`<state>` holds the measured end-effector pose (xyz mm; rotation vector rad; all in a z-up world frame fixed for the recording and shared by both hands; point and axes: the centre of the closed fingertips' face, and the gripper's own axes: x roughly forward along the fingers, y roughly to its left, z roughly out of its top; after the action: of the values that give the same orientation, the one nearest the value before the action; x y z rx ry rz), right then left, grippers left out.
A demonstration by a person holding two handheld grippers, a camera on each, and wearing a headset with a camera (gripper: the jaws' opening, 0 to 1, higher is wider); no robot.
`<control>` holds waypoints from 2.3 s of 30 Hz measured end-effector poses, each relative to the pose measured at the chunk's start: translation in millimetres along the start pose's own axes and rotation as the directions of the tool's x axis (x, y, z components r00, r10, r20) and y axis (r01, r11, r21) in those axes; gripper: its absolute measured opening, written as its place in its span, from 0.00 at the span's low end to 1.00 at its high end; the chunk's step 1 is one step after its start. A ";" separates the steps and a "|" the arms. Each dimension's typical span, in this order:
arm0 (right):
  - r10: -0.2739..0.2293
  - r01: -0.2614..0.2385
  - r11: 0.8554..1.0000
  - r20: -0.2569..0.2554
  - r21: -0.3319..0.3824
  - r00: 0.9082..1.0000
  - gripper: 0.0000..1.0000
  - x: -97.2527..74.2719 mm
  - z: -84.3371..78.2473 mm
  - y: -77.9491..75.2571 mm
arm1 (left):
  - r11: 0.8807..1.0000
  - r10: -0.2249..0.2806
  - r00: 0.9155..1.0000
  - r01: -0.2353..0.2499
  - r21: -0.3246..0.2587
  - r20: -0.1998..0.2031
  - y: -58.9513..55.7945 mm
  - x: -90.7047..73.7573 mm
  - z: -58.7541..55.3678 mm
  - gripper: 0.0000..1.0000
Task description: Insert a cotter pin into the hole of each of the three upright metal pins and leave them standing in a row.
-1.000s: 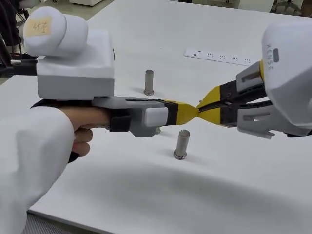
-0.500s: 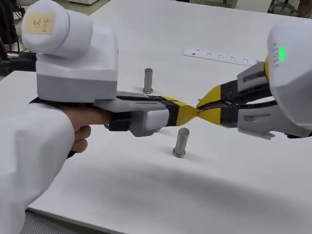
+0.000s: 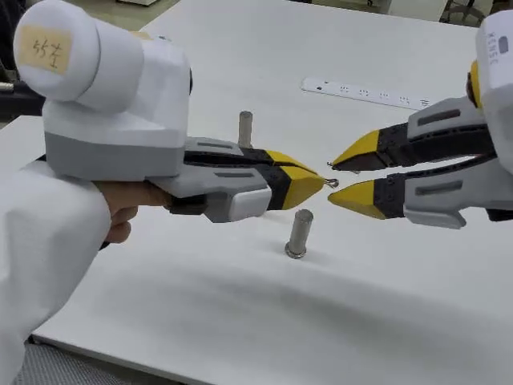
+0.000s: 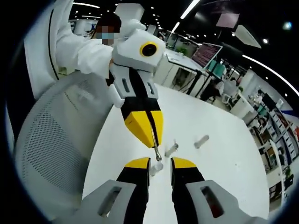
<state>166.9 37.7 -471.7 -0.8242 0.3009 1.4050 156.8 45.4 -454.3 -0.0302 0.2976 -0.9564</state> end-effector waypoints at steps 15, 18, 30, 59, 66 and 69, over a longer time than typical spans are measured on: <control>0.142 -0.150 0.981 0.070 0.124 0.987 0.08 5.2 7.4 21.5 | 0.978 -0.084 0.995 0.092 0.186 -0.050 -10.8 -7.7 -2.1 0.00; 0.171 -0.176 0.980 0.058 0.095 0.984 0.03 7.0 6.8 28.4 | 0.973 -0.099 0.994 0.108 0.206 -0.051 -15.4 -8.5 -0.9 0.00; 0.218 -0.221 0.972 0.048 0.077 0.975 0.00 6.4 6.5 38.6 | 0.952 -0.146 0.984 0.167 0.256 -0.099 -24.3 -7.9 -7.0 0.00; 0.281 -0.279 0.955 -0.004 0.098 0.960 0.00 -4.8 -8.1 47.7 | 0.930 -0.224 0.952 0.273 0.246 -0.209 -32.9 4.1 -24.3 0.00; 0.275 -0.274 0.955 0.009 0.111 0.961 0.00 -3.0 -10.4 46.9 | 0.942 -0.223 0.952 0.265 0.207 -0.208 -29.9 4.6 -26.8 0.01; 0.266 -0.266 0.956 0.014 0.125 0.964 0.00 -3.3 -12.2 45.3 | 0.948 -0.219 0.953 0.258 0.185 -0.209 -31.2 4.9 -28.9 0.06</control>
<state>127.0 24.9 -492.9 -0.7000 0.5135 1.6173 126.9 26.4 -478.4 0.2238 0.3690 -1.2325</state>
